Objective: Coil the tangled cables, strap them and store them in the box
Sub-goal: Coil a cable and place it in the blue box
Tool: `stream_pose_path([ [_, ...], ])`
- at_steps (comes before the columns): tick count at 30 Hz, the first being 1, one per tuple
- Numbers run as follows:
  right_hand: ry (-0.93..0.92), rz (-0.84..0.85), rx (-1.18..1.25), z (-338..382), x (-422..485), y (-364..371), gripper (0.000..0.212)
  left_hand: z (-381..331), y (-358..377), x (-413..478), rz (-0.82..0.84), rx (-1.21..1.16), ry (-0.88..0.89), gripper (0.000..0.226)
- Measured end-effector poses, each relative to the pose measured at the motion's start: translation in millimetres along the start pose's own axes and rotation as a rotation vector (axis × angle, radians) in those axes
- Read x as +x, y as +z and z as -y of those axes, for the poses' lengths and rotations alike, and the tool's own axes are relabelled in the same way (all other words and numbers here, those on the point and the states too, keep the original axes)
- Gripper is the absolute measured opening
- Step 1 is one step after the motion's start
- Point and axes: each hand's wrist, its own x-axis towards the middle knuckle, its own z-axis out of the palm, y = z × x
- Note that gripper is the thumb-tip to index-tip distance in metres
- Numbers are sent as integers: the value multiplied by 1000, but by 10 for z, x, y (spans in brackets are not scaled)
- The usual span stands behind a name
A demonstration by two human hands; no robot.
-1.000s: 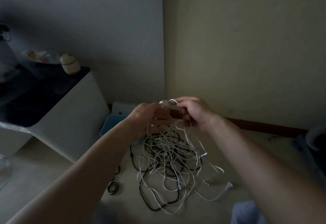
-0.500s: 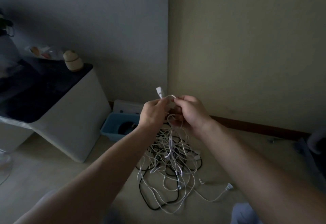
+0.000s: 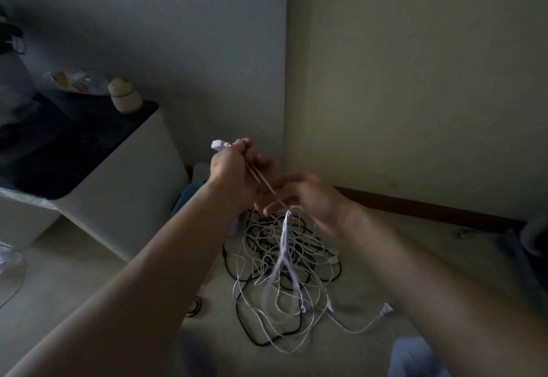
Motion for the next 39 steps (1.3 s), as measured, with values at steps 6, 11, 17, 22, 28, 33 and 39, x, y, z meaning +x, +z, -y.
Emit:
stream_pose_path([
  [6,121,134,-449,-143,-40,-197,15,-237,-60,32,132,-13,28,36],
  [11,96,217,-496,-252,-30,-263,12,-242,-50,3,165,-62,-15,36],
  [17,277,247,-99,-343,-55,-396,37,-315,-112,63,136,-102,-15,36],
  [22,212,239,83,-375,-94,-592,13,-390,-226,139,62,-11,12,38],
  [28,128,18,153,-357,-137,-669,15,-295,-239,123,-4,129,0,38],
  [33,198,-68,11,-367,-114,-685,12,-247,-119,8,141,79,-120,38],
  [39,117,-42,-54,-376,-116,-578,23,-314,-57,0,182,27,-102,38],
])
